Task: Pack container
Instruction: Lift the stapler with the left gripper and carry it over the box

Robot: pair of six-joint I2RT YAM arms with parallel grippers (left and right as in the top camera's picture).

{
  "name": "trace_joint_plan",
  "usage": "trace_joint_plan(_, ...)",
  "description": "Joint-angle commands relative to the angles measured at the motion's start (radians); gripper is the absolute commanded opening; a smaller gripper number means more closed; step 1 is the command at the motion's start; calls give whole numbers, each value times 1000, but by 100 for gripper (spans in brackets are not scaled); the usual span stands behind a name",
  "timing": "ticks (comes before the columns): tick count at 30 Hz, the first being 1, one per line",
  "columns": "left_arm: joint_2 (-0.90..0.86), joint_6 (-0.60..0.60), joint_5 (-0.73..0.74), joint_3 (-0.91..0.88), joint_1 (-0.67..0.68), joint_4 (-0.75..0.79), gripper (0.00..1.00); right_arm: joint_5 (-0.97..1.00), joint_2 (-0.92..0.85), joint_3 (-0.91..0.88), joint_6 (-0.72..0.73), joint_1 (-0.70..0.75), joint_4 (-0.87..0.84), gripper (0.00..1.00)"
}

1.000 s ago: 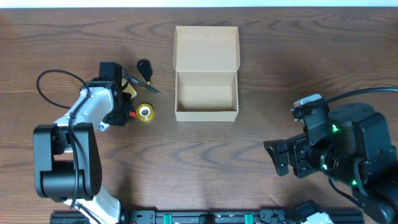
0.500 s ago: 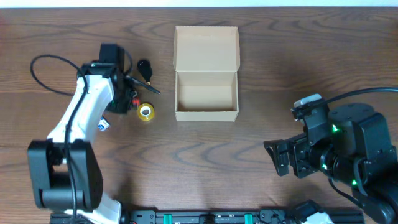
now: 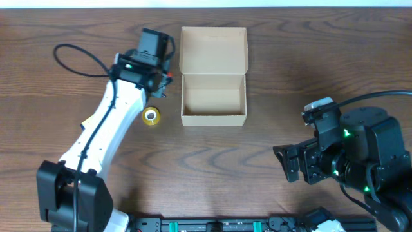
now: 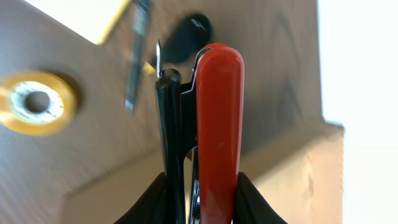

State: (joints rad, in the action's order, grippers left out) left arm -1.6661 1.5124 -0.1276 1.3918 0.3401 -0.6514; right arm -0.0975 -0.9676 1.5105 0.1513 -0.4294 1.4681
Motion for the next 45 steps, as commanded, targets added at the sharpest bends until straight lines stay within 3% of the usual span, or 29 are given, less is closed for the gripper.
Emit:
trace_joint_plan(1,4,23,-33,13,55,13,6,0,1,13,-11,7,-1,99)
trace_joint_plan(16,3,177,-37,13,251,55,6,0,1,13,-11,7,-1,99)
trace_joint_plan(21,-42,273,-34,13,278,109,6,0,1,13,-11,7,-1,99)
trace_joint_plan(27,-173,468,-10,14,336,275,5,0,1,13,-11,7,-1,99)
trace_joint_plan(31,-192,540,-38,15,366,259,6,5,1,13,-11,7,0,99)
trace_joint_plan(38,-192,544,-91,16,377,130,6,86,1,13,-11,7,3,99)
trace_joint_plan(45,-192,394,-119,16,341,106,6,86,1,13,-11,7,3,99)
